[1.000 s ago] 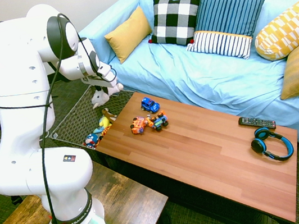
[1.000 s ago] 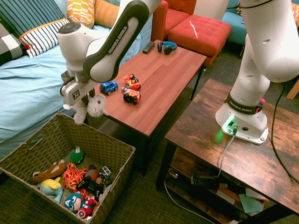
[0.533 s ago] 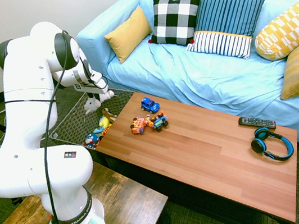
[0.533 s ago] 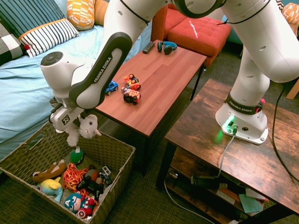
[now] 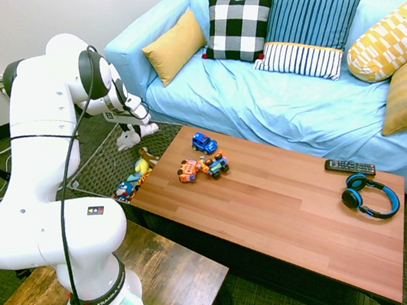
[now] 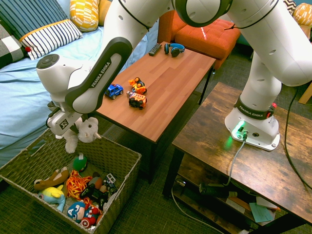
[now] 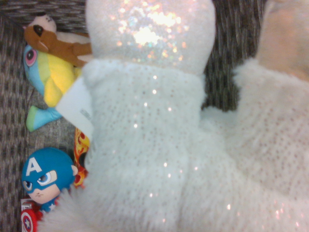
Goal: Put the stuffed toy in the basket
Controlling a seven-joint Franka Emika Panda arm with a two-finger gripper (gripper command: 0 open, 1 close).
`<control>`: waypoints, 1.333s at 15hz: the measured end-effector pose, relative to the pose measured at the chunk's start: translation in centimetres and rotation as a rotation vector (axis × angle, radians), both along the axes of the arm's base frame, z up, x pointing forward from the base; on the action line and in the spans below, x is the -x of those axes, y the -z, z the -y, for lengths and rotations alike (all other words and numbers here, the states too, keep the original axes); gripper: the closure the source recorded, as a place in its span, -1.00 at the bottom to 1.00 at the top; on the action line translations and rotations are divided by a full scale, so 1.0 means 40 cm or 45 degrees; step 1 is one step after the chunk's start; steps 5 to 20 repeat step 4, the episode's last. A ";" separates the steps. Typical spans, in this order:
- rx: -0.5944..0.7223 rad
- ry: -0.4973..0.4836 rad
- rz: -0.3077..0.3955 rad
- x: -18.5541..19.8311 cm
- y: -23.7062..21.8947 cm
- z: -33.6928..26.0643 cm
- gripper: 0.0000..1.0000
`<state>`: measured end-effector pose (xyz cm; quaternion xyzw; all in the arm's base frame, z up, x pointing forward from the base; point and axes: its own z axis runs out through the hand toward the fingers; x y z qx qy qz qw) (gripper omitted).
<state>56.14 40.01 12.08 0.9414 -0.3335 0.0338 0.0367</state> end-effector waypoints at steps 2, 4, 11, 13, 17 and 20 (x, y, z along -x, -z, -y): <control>-0.010 0.014 0.014 -0.017 -0.015 0.002 -1.00; -0.016 0.036 0.021 -0.036 -0.027 0.012 -1.00; -0.016 0.036 0.021 -0.036 -0.027 0.012 -1.00; -0.016 0.036 0.021 -0.036 -0.027 0.012 -1.00; -0.016 0.036 0.021 -0.036 -0.027 0.012 -1.00; -0.016 0.036 0.021 -0.036 -0.027 0.012 -1.00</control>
